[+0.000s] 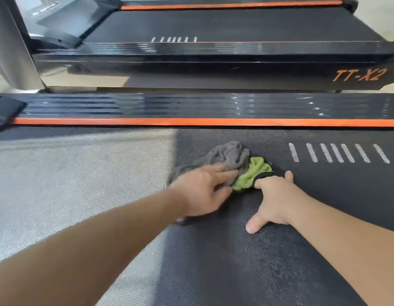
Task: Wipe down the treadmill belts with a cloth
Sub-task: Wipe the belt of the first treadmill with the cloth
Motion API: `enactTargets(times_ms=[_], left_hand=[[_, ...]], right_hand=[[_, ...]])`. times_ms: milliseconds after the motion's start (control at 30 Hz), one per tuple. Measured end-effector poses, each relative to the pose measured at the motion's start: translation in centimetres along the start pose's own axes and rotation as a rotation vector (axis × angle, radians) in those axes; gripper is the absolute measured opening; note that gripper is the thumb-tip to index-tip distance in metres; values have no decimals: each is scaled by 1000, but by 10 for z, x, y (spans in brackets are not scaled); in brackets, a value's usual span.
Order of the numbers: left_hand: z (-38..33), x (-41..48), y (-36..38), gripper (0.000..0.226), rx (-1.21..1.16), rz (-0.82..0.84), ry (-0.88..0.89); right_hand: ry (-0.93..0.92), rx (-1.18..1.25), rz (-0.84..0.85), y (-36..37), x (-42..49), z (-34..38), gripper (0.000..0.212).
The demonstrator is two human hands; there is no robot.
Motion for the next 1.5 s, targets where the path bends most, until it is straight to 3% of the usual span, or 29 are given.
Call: enactTargets(times_ms=[33, 100, 167, 300, 400, 467, 533, 600, 667, 700, 800, 867, 933, 1000, 1100, 1200, 1267, 1300, 1367, 1433, 1500], left_hand=[[17, 3, -8, 41, 34, -33, -44], [58, 14, -27, 33, -17, -128, -298], [70, 20, -24, 37, -21, -135, -457], [11, 12, 18, 75, 91, -66, -264], [-12, -11, 33, 64, -10, -56, -6], [3, -14, 20, 57, -4, -60, 61], [40, -9, 1, 52, -4, -143, -77], [75, -10, -21, 53, -26, -228, -350], [72, -17, -28, 56, -21, -246, -555], [55, -21, -24, 55, -1, -201, -560], [-19, -43, 3, 59, 46, -32, -219], [-21, -50, 12, 66, 102, 84, -73], [19, -41, 3, 61, 140, 67, -140], [53, -34, -15, 49, 90, -48, -340], [35, -29, -9, 31, 32, -161, -480], [-23, -46, 20, 43, 36, -71, -149], [-21, -55, 23, 59, 53, 53, 38], [-3, -50, 19, 62, 73, 60, 48], [34, -37, 0, 55, 81, -27, -134], [55, -28, -15, 45, 37, -122, -407], [41, -25, -8, 38, 25, -128, -481]], right_hand=[[-21, -5, -11, -1, -2, 1, 141], [-30, -27, 0, -1, -5, 2, 145], [-20, -36, 15, -2, -6, 5, 146], [-21, -46, -4, -1, -3, 5, 147], [-22, -70, 32, 1, 0, 4, 162], [-9, -37, 33, 0, -3, 3, 154], [-18, 9, 2, -2, -6, 4, 143], [-25, -15, 6, -2, -7, 4, 146], [-26, -34, 16, 0, -5, 5, 148], [-27, -33, 14, 1, -4, 5, 148], [-32, -24, -10, 0, -3, 5, 137], [-39, -33, -23, 0, -2, 4, 133], [-33, -18, -3, 1, -1, 4, 143], [-20, -17, -6, 0, -3, 4, 147], [-8, -18, 2, 1, -1, 3, 147], [-32, -50, -34, 4, 8, 1, 151], [28, 25, -20, 7, 18, -4, 159], [62, 52, 3, 7, 20, -5, 165], [12, -34, 19, 7, 15, 0, 170], [-29, -57, -2, 4, 8, 1, 155], [-30, -69, -2, 2, 4, 0, 151]])
Point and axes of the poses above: each hand's wrist, its own x-axis towards the middle knuckle, its own y-axis out of the palm, z = x × y, the point moved 5 cm from there along x, towards the middle knuckle, and after that the axes turned 1 degree about y, right-handed, at the moved point
